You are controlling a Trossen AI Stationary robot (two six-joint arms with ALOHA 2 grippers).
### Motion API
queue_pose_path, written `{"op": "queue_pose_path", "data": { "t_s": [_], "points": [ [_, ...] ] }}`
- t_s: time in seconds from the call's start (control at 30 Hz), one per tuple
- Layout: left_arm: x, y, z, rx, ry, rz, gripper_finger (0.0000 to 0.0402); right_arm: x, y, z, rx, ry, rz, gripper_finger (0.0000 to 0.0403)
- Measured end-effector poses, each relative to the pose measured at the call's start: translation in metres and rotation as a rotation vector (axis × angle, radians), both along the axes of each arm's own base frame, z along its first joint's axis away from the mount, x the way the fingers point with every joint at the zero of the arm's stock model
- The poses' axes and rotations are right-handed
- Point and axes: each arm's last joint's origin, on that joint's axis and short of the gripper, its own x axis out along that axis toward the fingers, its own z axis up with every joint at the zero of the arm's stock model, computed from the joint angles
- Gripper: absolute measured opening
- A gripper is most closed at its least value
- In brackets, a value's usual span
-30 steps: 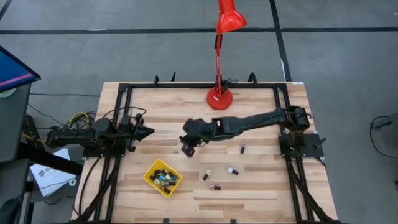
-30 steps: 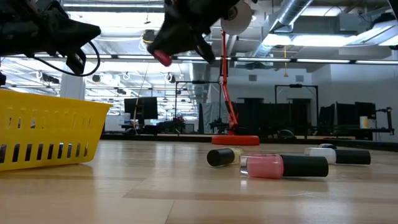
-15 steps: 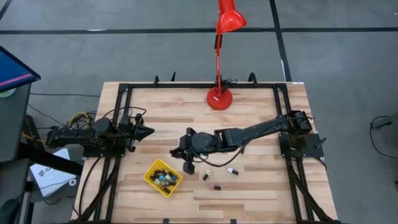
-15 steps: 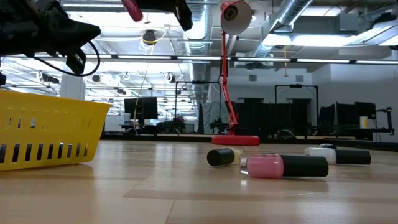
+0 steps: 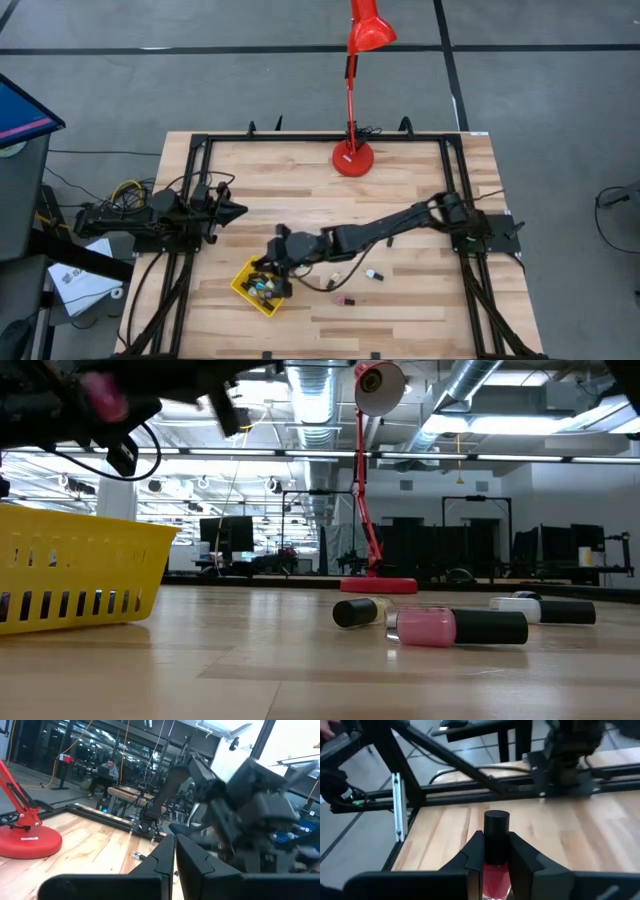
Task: Pick & Place Nail Polish
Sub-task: Put the red nail polish bottle into the yellow basket
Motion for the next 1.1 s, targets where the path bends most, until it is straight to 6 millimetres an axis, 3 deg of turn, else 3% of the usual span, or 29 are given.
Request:
{"op": "queue_pose_path", "data": {
  "t_s": [0.3,0.73,1.1],
  "points": [
    [0.000,0.000,0.000,0.000,-0.002,0.000,0.0013,0.029,0.014,-0.041,0.050,0.072,0.095,0.0044],
    [0.000,0.000,0.001,0.000,-0.008,0.000,0.0013,0.019,0.012,-0.057,-0.007,0.267,0.171,0.0048],
    [0.000,0.000,0.001,0.000,-0.011,0.000,0.0013,0.016,0.011,-0.061,-0.030,0.312,0.181,0.0063]
  ]
}}
